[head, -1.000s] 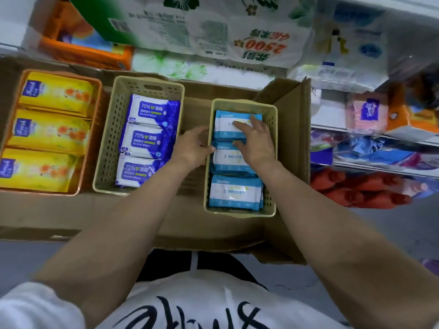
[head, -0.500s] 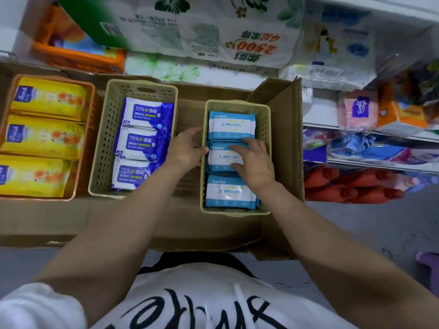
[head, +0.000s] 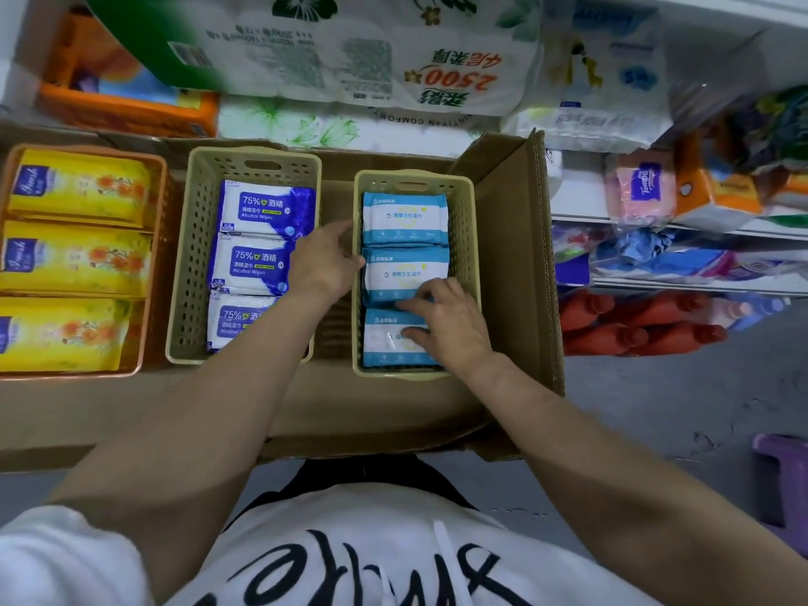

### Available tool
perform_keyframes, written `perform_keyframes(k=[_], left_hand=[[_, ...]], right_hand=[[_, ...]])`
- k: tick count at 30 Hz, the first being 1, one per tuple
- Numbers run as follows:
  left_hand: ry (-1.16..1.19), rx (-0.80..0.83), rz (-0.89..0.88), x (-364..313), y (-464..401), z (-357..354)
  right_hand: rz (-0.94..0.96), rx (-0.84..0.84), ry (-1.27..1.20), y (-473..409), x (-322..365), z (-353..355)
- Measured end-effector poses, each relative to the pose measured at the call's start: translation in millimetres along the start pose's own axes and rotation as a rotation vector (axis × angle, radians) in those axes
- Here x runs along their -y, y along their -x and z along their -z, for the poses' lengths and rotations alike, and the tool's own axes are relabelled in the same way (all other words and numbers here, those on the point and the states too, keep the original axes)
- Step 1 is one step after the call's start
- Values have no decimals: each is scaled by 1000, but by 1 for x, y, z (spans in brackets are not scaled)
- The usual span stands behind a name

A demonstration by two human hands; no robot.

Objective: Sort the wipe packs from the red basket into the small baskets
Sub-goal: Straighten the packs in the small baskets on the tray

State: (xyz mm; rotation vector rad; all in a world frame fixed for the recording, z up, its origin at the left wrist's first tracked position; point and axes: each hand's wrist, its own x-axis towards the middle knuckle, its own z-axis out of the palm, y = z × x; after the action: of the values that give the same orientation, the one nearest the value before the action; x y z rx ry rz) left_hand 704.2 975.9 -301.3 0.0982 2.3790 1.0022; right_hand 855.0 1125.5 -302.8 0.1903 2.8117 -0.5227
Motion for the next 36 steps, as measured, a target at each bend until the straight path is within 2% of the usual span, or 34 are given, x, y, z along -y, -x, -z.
perform_keyframes(k=[9, 14, 18, 25, 27, 30, 34, 36], left_hand=[[-35, 16, -21, -4, 0, 3], [-67, 33, -38, -2, 7, 8], [-76, 64, -10, 2, 19, 6], [-67, 38, -11, 9, 30, -1], [-62, 43, -10, 9, 30, -1], [-49, 49, -12, 9, 31, 0], [-56, 54, -30, 9, 30, 2], [-69, 59, -44, 9, 30, 3]], right_hand=[[49, 84, 61, -8, 7, 3], [-83, -27, -90, 1, -9, 12], [-89, 151, 19, 2, -4, 12], [-98, 179, -23, -1, 3, 10], [-110, 93, -87, 0, 1, 12], [-254, -183, -177, -7, -1, 17], [-265, -117, -63, -16, 0, 20], [-287, -249, -62, -16, -2, 22]])
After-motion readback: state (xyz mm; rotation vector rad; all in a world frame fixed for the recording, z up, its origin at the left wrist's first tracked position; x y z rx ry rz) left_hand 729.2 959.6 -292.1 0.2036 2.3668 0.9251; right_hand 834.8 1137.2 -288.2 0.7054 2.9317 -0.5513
